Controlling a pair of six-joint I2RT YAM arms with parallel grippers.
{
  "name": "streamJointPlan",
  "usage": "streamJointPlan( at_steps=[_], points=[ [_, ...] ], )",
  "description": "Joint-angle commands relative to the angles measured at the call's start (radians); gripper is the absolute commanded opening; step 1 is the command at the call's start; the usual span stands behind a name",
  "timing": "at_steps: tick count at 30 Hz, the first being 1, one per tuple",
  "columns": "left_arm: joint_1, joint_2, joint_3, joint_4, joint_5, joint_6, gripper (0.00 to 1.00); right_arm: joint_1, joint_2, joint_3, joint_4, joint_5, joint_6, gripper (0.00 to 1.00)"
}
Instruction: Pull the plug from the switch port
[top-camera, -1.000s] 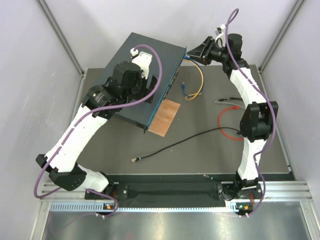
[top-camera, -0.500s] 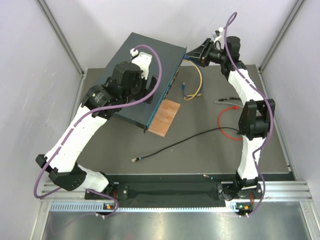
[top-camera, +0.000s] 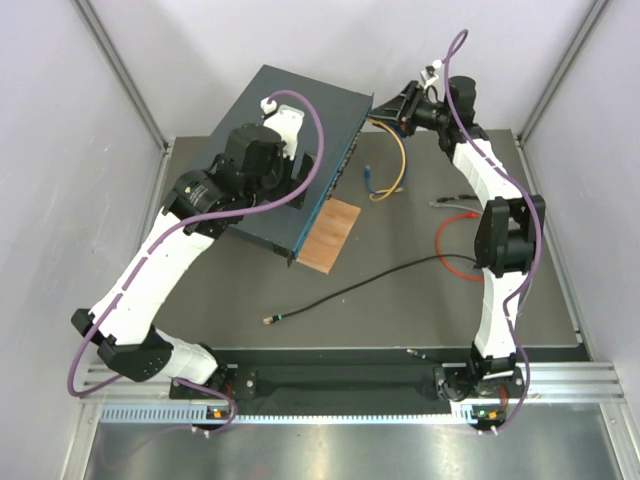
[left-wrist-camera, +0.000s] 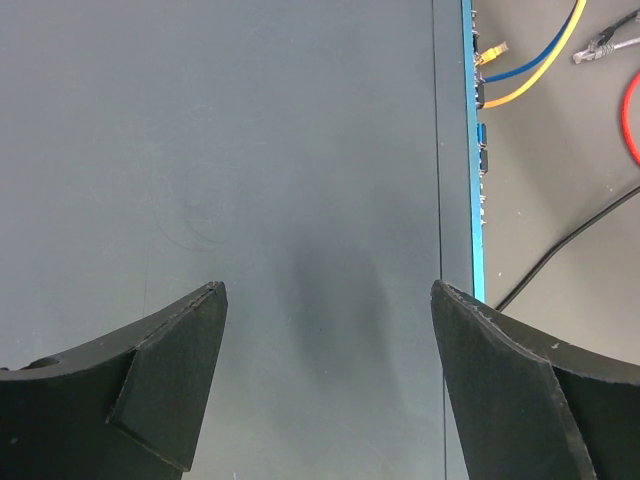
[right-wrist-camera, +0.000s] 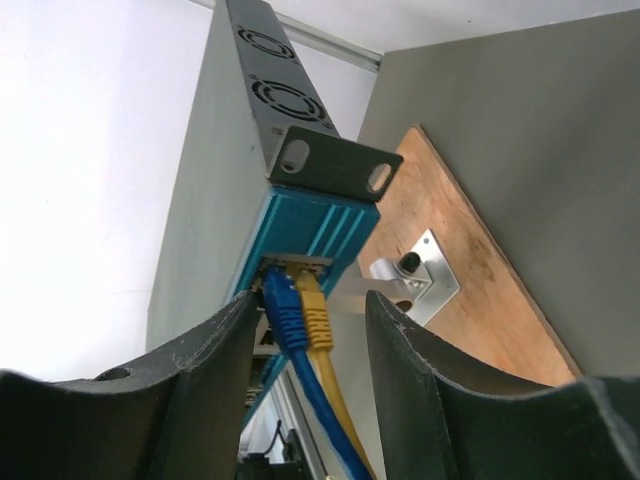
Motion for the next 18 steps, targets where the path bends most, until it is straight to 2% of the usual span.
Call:
streamJointPlan(
  at_steps=[1, 5, 9, 13, 18],
  points=[
    [0.004, -0.008, 0.025, 0.005, -0.007, 0.0, 0.88, 0.002, -0.018, 0.01, 0.125, -0.009, 0.055, 0.49],
    [0.004, -0.011, 0.019, 0.005, -0.007, -0.001, 0.88, 0.003, -0.016, -0.015, 0.192, -0.013, 0.117, 0.5],
    [0.004, -0.013, 0.019, 0.006, -0.007, -0.001, 0.88, 0.002, -0.009, -0.013, 0.186, -0.006, 0.122, 0.49],
    [0.004, -0.011, 0.018, 0.003, -0.002, -0.001, 0.88, 0.003, 0.005, 0.001, 0.165, -0.009, 0.106, 0.41],
    [0.003, -0.015, 0.015, 0.002, -0.007, -0.001, 0.88, 0.002, -0.004, -0.021, 0.171, -0.014, 0.097, 0.4]
  ],
)
